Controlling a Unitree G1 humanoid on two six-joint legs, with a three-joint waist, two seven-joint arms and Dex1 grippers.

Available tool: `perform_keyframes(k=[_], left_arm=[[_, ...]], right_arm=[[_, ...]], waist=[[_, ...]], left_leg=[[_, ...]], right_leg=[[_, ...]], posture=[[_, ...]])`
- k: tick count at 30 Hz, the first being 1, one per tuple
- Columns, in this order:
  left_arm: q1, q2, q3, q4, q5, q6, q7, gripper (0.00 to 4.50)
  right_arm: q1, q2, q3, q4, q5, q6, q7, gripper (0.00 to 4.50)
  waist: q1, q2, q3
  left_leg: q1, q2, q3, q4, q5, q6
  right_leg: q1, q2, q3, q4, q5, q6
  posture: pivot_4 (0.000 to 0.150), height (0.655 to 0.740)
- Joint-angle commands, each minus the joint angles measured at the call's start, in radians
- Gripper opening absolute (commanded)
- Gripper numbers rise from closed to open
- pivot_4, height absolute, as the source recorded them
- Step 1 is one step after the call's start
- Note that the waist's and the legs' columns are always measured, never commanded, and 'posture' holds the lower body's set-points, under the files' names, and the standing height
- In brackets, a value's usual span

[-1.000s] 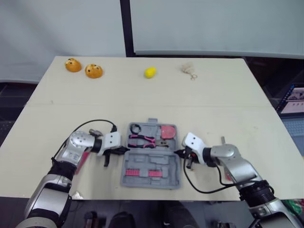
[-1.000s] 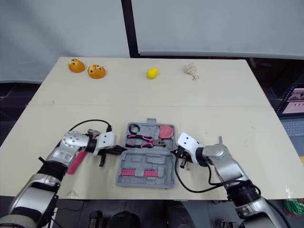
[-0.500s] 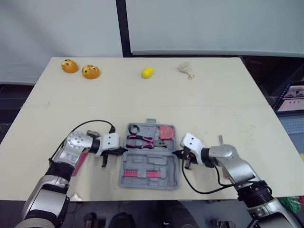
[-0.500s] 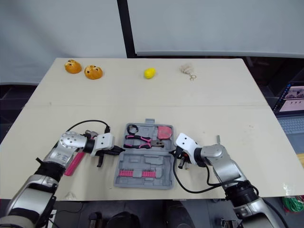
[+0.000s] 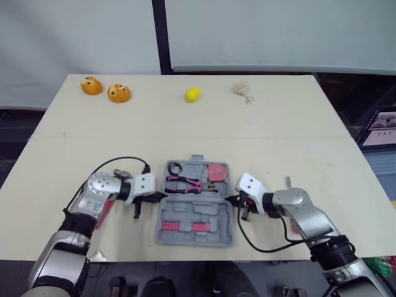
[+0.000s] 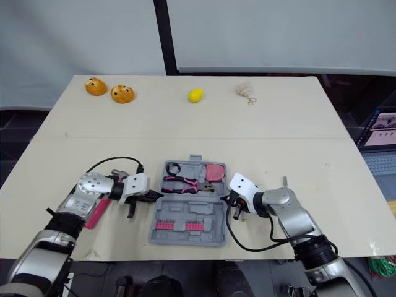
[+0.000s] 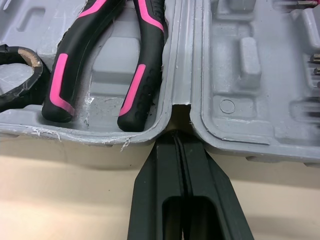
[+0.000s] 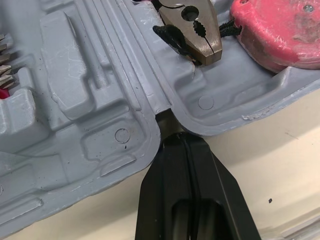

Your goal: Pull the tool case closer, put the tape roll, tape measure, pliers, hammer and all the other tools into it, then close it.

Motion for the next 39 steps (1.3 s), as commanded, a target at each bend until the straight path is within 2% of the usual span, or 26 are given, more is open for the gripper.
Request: perform_keyframes(k=[1,12,17,21,26,28,29,30,31,33,35,38,39], left_arm=[[0.027,-0.015,-0.028,-0.014,0.011,0.012,0.0,0.03],[0.042,-0.01,-0.026,-0.04,0.01,0.026,0.001,0.03],[0.038,0.015,-0.009,-0.034,0.004,0.034,-0.004,0.03],[0.055,0.065,0.021,-0.069,-0.024,0.055,-0.024,0.03],[0.118,0.134,0.08,-0.185,-0.112,0.107,-0.064,0.03],[0.174,0.173,0.146,-0.28,-0.22,0.184,-0.112,0.03],[0.205,0.194,0.184,-0.332,-0.278,0.246,-0.132,0.27],[0.237,0.218,0.221,-0.389,-0.331,0.319,-0.142,0.58],[0.271,0.248,0.262,-0.442,-0.378,0.399,-0.144,0.82],[0.336,0.304,0.337,-0.524,-0.453,0.528,-0.142,1.76],[0.39,0.351,0.411,-0.565,-0.509,0.632,-0.128,2.84],[0.459,0.424,0.543,-0.522,-0.539,0.722,-0.1,4.4],[0.471,0.443,0.586,-0.461,-0.521,0.702,-0.077,4.5]], right_arm=[[-0.013,0.002,-0.009,-0.049,0.026,-0.016,0.008,0.02],[0.006,-0.011,-0.015,-0.068,0.031,-0.01,0.005,0.02],[0.022,-0.028,-0.036,-0.093,0.039,0.005,0.002,0.02],[0.059,-0.089,-0.081,-0.147,0.042,0.017,-0.004,0.02],[0.135,-0.167,-0.198,-0.263,0.114,0.047,0.007,0.02],[0.198,-0.195,-0.311,-0.352,0.205,0.104,0.024,0.02],[0.235,-0.21,-0.372,-0.395,0.251,0.134,0.033,0.0],[0.274,-0.225,-0.438,-0.429,0.294,0.159,0.043,0.4],[0.319,-0.245,-0.515,-0.458,0.34,0.191,0.059,0.53],[0.401,-0.28,-0.658,-0.5,0.411,0.233,0.086,1.28],[0.478,-0.308,-0.793,-0.515,0.461,0.266,0.105,2.38],[0.625,-0.346,-1.024,-0.5,0.48,0.281,0.161,3.89],[0.679,-0.35,-1.095,-0.488,0.476,0.274,0.181,4.31]], waist=[[0.0,0.0,0.0],[0.001,0.0,0.0],[0.0,0.0,0.0],[-0.002,0.0,0.0],[-0.005,0.0,0.0],[-0.002,0.0,0.0],[-0.001,0.0,0.0],[0.0,0.0,0.0],[0.002,0.0,0.0],[0.004,0.0,0.0],[0.004,0.0,0.0],[0.004,0.0,0.001],[0.004,-0.001,0.001]], left_leg=[[0.0,0.0,0.0,0.0,0.0,0.0],[0.0,0.0,0.0,0.0,0.0,0.0],[0.0,0.0,0.0,0.0,0.0,0.0],[0.0,0.0,0.0,-0.001,0.0,0.0],[-0.002,0.001,0.0,-0.002,0.0,-0.001],[-0.003,0.001,0.0,-0.002,0.0,-0.001],[-0.005,0.001,-0.001,-0.002,0.0,-0.001],[-0.007,0.001,-0.001,-0.002,0.0,-0.001],[-0.007,0.001,-0.001,-0.002,0.0,-0.001],[-0.009,0.001,-0.003,-0.001,0.0,-0.001],[-0.009,0.0,-0.003,-0.001,0.0,0.0],[-0.007,0.0,-0.004,-0.002,-0.001,0.0],[-0.005,0.0,-0.004,-0.003,-0.001,0.0]], right_leg=[[0.0,0.0,0.0,0.0,0.0,0.0],[0.0,0.0,0.0,0.0,0.0,0.0],[0.0,0.0,0.0,0.0,0.0,0.0],[-0.001,0.0,0.0,0.0,0.0,0.0],[-0.003,0.0,0.0,0.0,0.0,-0.001],[-0.005,0.0,0.0,0.0,-0.001,-0.001],[-0.006,0.0,0.0,0.0,-0.001,-0.001],[-0.007,0.0,0.0,0.0,-0.001,-0.001],[-0.007,-0.001,0.0,0.0,0.0,-0.001],[-0.008,-0.001,-0.001,-0.001,0.0,0.0],[-0.007,-0.001,-0.001,-0.001,0.0,0.0],[-0.004,-0.001,-0.001,-0.002,0.0,0.0],[-0.003,-0.001,-0.001,-0.003,0.0,0.0]], posture=[[0.15,0.74],[0.15,0.74],[0.15,0.74],[0.15,0.74],[0.15,0.74],[0.15,0.74],[0.15,0.74],[0.15,0.74],[0.15,0.74],[0.15,0.74],[0.15,0.74],[0.15,0.74],[0.15,0.74]])
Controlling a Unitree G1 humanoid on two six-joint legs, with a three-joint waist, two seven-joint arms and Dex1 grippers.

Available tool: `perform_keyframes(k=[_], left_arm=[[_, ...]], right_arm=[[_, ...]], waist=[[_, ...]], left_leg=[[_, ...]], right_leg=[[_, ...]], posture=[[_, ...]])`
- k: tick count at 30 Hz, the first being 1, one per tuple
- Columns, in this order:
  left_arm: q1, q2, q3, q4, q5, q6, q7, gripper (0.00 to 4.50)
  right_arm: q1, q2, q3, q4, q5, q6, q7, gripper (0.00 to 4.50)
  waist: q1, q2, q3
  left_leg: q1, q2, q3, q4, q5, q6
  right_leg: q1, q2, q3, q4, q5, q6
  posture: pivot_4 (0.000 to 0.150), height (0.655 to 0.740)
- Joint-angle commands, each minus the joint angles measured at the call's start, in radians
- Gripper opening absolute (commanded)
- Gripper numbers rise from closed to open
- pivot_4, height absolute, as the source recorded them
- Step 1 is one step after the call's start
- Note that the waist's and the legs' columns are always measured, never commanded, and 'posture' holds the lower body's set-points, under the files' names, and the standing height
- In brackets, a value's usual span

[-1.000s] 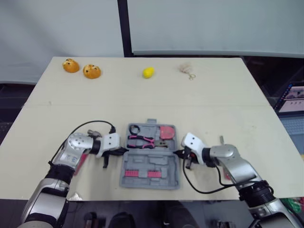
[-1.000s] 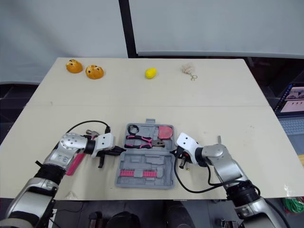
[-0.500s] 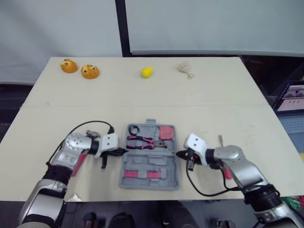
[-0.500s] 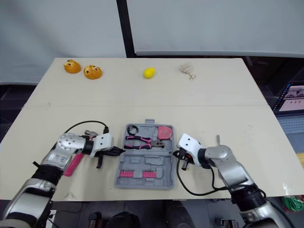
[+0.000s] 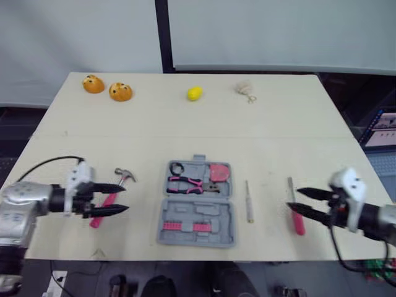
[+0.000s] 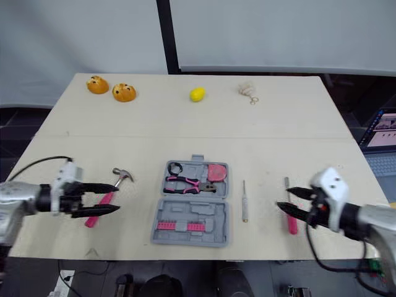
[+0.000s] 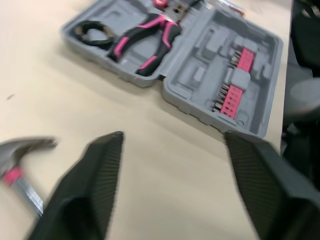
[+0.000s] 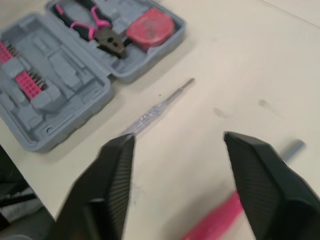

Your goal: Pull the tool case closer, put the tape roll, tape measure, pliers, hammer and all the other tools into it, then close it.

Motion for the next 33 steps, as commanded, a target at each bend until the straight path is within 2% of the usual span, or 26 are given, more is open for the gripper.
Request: perform_keyframes(k=[1,6,10,16,20,25,30,33], left_arm=[[0.039,0.07,0.157,0.141,0.015,-0.01,0.063,4.5],[0.066,0.122,0.224,0.275,0.048,-0.074,0.078,4.5],[0.125,0.207,0.3,0.45,0.065,-0.142,0.011,4.5],[0.098,0.216,0.288,0.523,0.079,-0.213,0.016,4.5],[0.109,0.156,0.272,0.436,0.066,-0.189,0.043,4.5],[0.168,0.072,0.275,0.222,0.034,-0.08,0.101,4.5],[0.219,-0.007,0.281,-0.042,-0.017,0.058,0.204,4.5],[0.211,-0.025,0.265,-0.1,-0.016,0.106,0.251,4.5]], right_arm=[[0.132,-0.024,-0.258,0.006,0.015,-0.009,0.072,4.47],[0.241,-0.027,-0.385,0.053,0.021,-0.049,0.11,4.47],[0.323,-0.033,-0.494,0.119,0.008,-0.081,0.156,4.47],[0.315,-0.034,-0.482,0.143,0.014,-0.115,0.123,4.47],[0.276,-0.025,-0.435,0.112,0.027,-0.119,0.088,4.47],[0.228,-0.019,-0.408,0.05,0.081,-0.08,0.047,4.47],[0.172,0.004,-0.369,-0.089,0.193,0.008,-0.04,4.47],[0.158,0.019,-0.324,-0.189,0.241,0.042,-0.095,4.47]], waist=[[0.0,-0.001,0.001],[-0.007,-0.004,0.0],[-0.009,-0.006,0.002],[-0.002,-0.004,0.002],[-0.002,-0.003,0.002],[-0.003,-0.003,0.002],[-0.005,-0.003,0.001],[-0.004,-0.003,0.001]], left_leg=[[0.002,0.0,0.0,-0.002,0.0,0.0],[0.007,-0.001,0.001,-0.012,0.0,0.0],[0.006,-0.001,0.002,-0.015,-0.001,0.0],[0.006,-0.001,0.002,-0.015,-0.004,0.001],[0.006,-0.001,0.002,-0.014,-0.004,0.0],[0.005,-0.001,0.002,-0.014,-0.003,0.0],[0.005,-0.001,0.002,-0.014,-0.004,0.0],[0.005,-0.001,0.001,-0.013,-0.003,-0.001]], right_leg=[[0.001,0.0,0.0,-0.002,0.0,0.0],[0.005,0.0,0.0,-0.009,0.0,0.0],[0.004,0.0,0.0,-0.011,0.0,0.0],[0.005,-0.002,-0.002,-0.014,-0.001,-0.002],[0.006,-0.002,-0.002,-0.014,0.0,-0.001],[0.005,-0.001,-0.001,-0.013,0.0,0.0],[0.005,-0.001,-0.001,-0.013,0.001,0.001],[0.006,-0.001,-0.001,-0.012,0.001,0.001]], posture=[[0.15,0.74],[0.15,0.74],[0.15,0.74],[0.15,0.74],[0.15,0.74],[0.15,0.74],[0.15,0.74],[0.15,0.74]])
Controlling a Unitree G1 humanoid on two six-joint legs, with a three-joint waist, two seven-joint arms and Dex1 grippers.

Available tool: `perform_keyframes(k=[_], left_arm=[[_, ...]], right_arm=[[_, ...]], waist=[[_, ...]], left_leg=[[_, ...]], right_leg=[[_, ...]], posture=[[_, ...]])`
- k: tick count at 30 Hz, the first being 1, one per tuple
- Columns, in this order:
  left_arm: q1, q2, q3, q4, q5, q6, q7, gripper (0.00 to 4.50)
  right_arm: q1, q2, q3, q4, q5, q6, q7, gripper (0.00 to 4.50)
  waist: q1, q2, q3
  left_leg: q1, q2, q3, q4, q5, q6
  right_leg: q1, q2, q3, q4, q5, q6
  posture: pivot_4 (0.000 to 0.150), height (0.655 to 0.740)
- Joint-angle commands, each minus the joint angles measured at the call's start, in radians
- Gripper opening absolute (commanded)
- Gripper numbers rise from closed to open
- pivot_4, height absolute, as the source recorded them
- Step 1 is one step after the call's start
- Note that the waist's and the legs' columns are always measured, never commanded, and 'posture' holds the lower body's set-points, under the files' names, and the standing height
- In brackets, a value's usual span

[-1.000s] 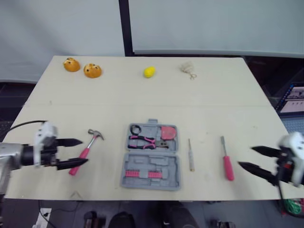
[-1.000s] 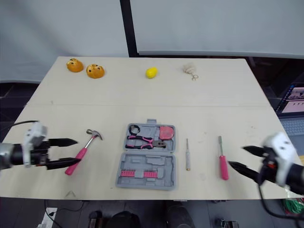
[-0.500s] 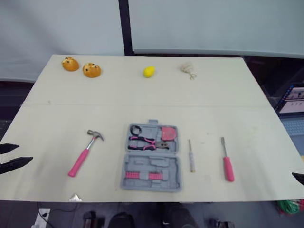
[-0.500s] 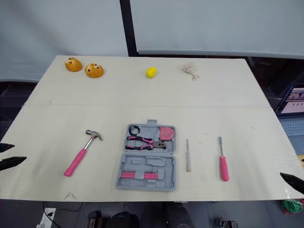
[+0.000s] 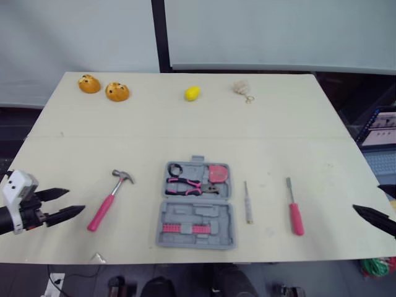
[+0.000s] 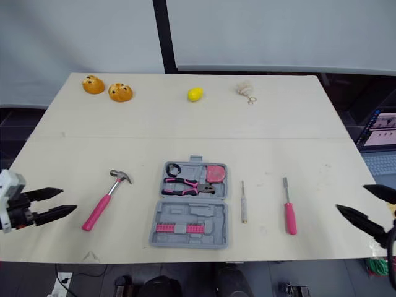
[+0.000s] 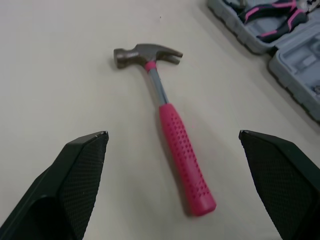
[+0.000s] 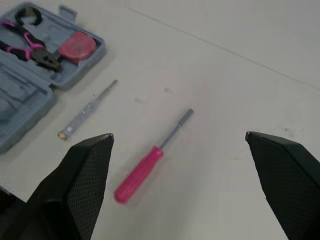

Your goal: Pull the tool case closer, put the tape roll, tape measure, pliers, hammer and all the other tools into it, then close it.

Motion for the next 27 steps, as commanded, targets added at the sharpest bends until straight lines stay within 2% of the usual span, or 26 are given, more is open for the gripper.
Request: perform_keyframes(k=[1,4,8,13,20,27], left_arm=[[-0.011,-0.007,0.009,-0.063,-0.015,0.052,0.06,4.5],[-0.017,-0.032,-0.002,-0.116,-0.028,0.067,0.082,4.5],[-0.04,-0.054,-0.033,-0.19,-0.053,0.052,0.063,4.5],[-0.102,-0.027,-0.112,-0.254,-0.124,0.075,-0.05,4.5],[-0.37,-0.022,-0.337,-0.29,-0.14,0.063,-0.2,4.5],[-0.568,-0.109,-0.515,-0.355,-0.155,0.041,-0.295,4.5]], right_arm=[[-0.015,0.011,0.022,-0.118,0.074,0.037,-0.066,4.47],[-0.046,0.031,0.049,-0.182,0.151,0.086,-0.155,4.47],[-0.022,0.072,0.105,-0.278,0.165,0.112,-0.26,4.47],[-0.051,0.153,0.2,-0.354,0.179,0.174,-0.489,4.47],[-0.18,0.352,0.426,-0.445,0.228,0.306,-0.909,4.47],[-0.294,0.5,0.683,-0.391,0.092,0.427,-1.198,4.47]], waist=[[0.0,0.0,0.0],[0.0,0.0,0.0],[0.002,-0.002,-0.001],[0.006,-0.002,-0.001],[0.0,-0.002,-0.001],[-0.005,0.001,-0.002]], left_leg=[[0.0,0.0,0.0,0.0,0.0,0.0],[0.0,0.0,0.0,0.0,0.001,-0.001],[0.0,0.0,-0.001,0.0,0.001,-0.001],[-0.001,0.0,-0.001,0.001,0.002,-0.002],[0.0,0.0,0.0,0.001,0.004,-0.004],[-0.001,0.0,0.002,0.001,0.005,-0.004]], right_leg=[[0.0,0.0,0.0,0.0,0.0,0.0],[0.0,0.0,0.0,0.001,0.0,0.0],[0.0,0.001,0.0,0.0,0.0,0.0],[0.0,0.001,0.0,0.0,0.0,0.0],[0.0,0.002,0.001,0.002,0.0,-0.001],[-0.002,0.003,0.004,0.002,0.0,-0.001]], posture=[[0.15,0.74],[0.15,0.74],[0.15,0.74],[0.15,0.74],[0.15,0.74],[0.15,0.74]])
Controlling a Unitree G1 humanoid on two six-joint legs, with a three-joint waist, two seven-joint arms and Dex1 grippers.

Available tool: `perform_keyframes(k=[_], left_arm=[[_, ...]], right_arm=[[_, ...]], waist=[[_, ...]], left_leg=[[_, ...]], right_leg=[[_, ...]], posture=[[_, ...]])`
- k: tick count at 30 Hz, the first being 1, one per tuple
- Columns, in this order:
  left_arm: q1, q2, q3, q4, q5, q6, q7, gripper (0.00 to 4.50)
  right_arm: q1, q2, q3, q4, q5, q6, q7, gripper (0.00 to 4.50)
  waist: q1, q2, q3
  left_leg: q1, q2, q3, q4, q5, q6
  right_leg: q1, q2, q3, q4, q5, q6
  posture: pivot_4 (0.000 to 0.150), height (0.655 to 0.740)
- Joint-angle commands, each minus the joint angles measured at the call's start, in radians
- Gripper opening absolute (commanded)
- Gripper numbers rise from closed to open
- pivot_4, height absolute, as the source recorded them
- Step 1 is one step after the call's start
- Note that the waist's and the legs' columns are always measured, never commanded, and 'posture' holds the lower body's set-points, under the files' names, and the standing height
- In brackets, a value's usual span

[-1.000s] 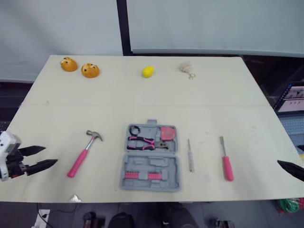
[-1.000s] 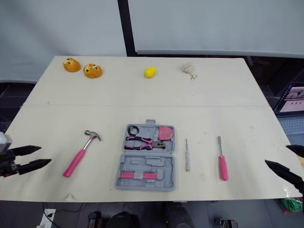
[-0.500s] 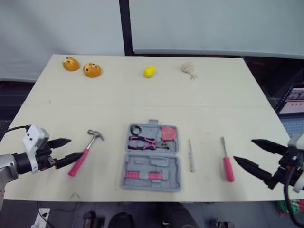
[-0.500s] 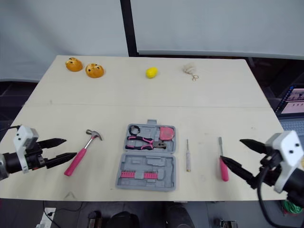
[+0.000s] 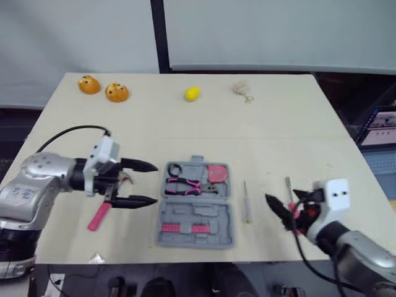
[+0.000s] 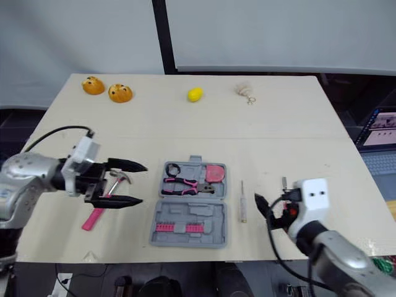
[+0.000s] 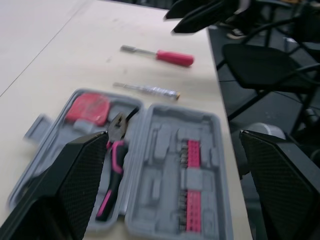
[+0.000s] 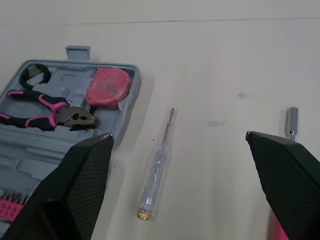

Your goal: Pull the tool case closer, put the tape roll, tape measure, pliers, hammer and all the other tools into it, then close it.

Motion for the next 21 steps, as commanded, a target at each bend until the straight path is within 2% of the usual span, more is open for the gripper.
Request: perform_keyframes(k=[1,6,12,19,21], left_arm=[[-0.059,-0.036,-0.06,-0.045,-0.019,-0.037,-0.056,4.5],[-0.114,-0.086,-0.129,-0.007,0.02,-0.099,-0.096,4.5],[-0.132,-0.134,-0.175,0.045,0.086,-0.196,-0.097,4.5],[-0.133,-0.167,-0.18,0.058,0.108,-0.22,-0.075,4.5],[-0.133,-0.174,-0.182,0.06,0.113,-0.224,-0.071,4.5]], right_arm=[[-0.049,0.051,0.105,0.012,-0.09,0.036,-0.12,4.47],[-0.117,0.082,0.268,0.139,-0.211,0.017,-0.128,4.47],[-0.174,0.139,0.332,0.288,-0.305,-0.008,-0.115,4.47],[-0.224,0.169,0.371,0.394,-0.382,-0.044,-0.079,4.47],[-0.23,0.172,0.377,0.423,-0.406,-0.056,-0.072,3.96]], waist=[[0.001,0.0,0.0],[0.001,0.0,0.0],[0.001,0.0,0.0],[0.002,0.0,0.0],[0.002,0.0,0.0]], left_leg=[[-0.001,0.0,0.0,0.001,0.0,0.0],[-0.001,0.0,0.0,0.003,0.001,0.0],[-0.001,0.0,0.0,0.004,0.002,0.0],[-0.006,0.0,0.0,0.005,0.002,0.0],[-0.006,0.0,0.0,0.006,0.002,0.0]], right_leg=[[-0.001,0.0,0.0,0.0,0.0,0.0],[-0.002,0.0,0.0,0.004,0.0,0.0],[-0.002,0.0,0.001,0.005,0.0,0.0],[-0.008,0.0,0.001,0.007,0.0,0.0],[-0.009,0.0,0.001,0.007,0.0,0.0]], posture=[[0.15,0.74],[0.15,0.74],[0.15,0.74],[0.15,0.74],[0.15,0.74]])
